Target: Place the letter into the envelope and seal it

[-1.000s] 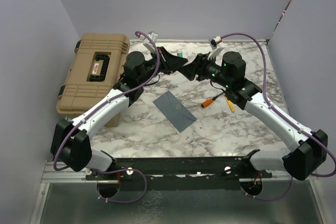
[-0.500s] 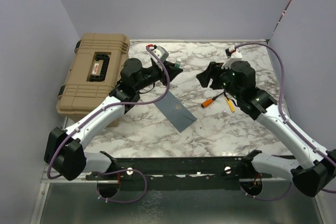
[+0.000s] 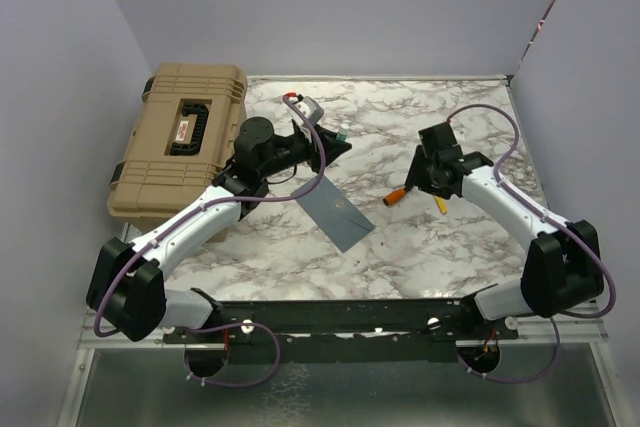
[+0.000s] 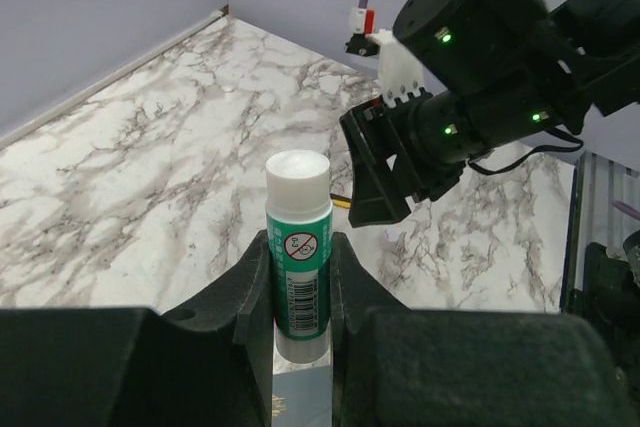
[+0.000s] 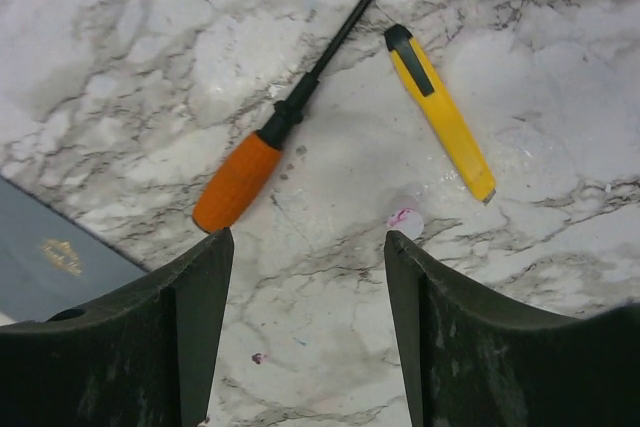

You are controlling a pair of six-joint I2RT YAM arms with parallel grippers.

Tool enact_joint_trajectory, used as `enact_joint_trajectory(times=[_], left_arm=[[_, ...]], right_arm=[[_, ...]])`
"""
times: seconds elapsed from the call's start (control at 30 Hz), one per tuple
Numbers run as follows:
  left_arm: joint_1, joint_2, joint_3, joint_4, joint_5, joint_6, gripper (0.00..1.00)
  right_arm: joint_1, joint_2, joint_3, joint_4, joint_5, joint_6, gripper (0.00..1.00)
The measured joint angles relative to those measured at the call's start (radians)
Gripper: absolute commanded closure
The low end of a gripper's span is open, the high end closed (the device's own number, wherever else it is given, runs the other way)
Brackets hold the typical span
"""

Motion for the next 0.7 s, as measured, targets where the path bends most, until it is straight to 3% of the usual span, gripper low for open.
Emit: enact_joint_trajectory(times=[0.33, 0.7], left_arm=[[0.000, 0.011, -0.011, 0.035, 0.016, -0.048, 1.00], [0.000, 0.018, -0.016, 0.057, 0.018, -0.068, 1.00]], right_arm=[[-0.052, 0.178, -0.028, -0.030, 0.018, 0.013, 0.38], [-0.091, 0.220, -0.060, -0.025, -0.009, 0.009, 0.55]])
